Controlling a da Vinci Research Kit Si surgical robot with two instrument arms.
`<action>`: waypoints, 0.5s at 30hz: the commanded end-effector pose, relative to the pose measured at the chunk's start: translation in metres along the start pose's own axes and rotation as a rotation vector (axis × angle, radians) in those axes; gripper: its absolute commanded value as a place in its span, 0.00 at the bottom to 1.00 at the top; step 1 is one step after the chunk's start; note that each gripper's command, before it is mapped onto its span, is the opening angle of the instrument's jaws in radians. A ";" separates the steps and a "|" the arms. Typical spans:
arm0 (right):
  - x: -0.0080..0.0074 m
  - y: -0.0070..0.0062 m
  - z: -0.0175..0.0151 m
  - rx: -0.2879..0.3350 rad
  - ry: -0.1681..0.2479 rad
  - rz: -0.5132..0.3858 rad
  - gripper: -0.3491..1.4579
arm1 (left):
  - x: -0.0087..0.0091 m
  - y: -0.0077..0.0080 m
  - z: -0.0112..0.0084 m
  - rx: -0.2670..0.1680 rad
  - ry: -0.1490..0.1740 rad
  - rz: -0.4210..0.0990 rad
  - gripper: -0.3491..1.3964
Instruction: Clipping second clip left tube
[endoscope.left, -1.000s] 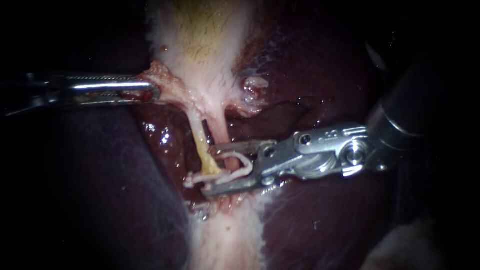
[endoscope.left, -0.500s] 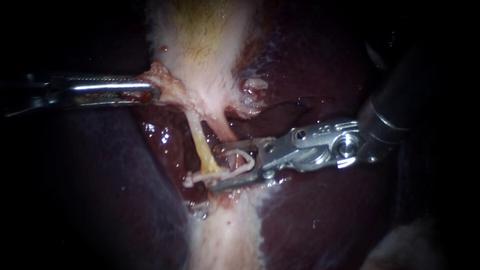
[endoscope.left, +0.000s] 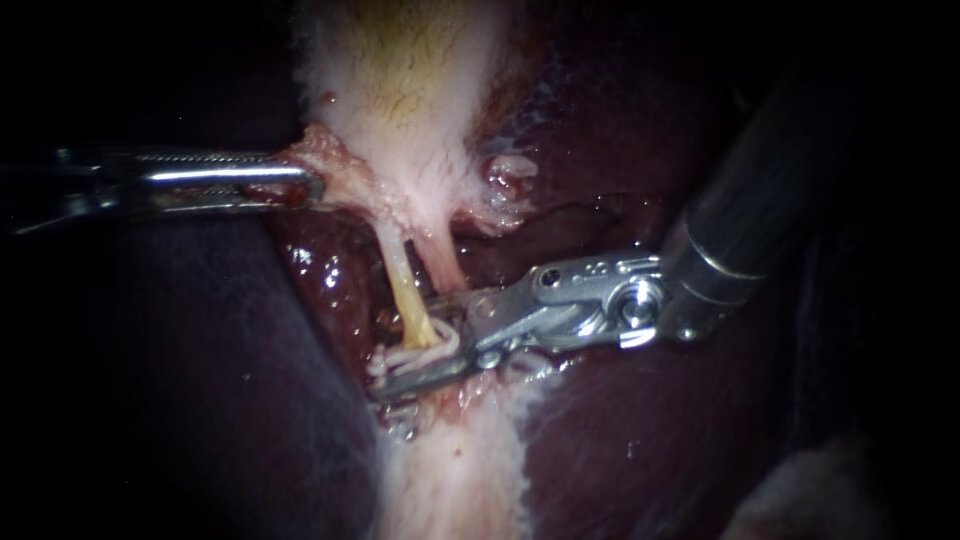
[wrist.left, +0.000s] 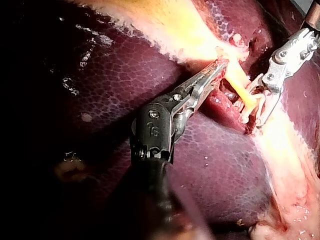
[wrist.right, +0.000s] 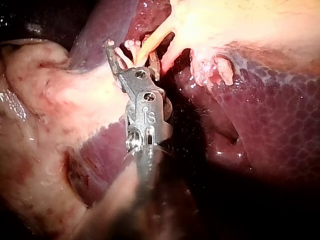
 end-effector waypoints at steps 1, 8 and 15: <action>0.0002 -0.0002 -0.0001 0.008 0.010 0.002 0.47 | 0.0000 0.0000 0.0000 -0.001 0.000 0.000 0.00; 0.0018 -0.0029 -0.0003 0.071 0.068 -0.003 0.47 | 0.0000 0.0000 -0.0001 -0.002 0.000 0.000 0.00; 0.0032 -0.0064 0.0001 0.165 0.089 0.004 0.46 | 0.0000 0.0000 -0.0001 -0.002 -0.001 0.000 0.00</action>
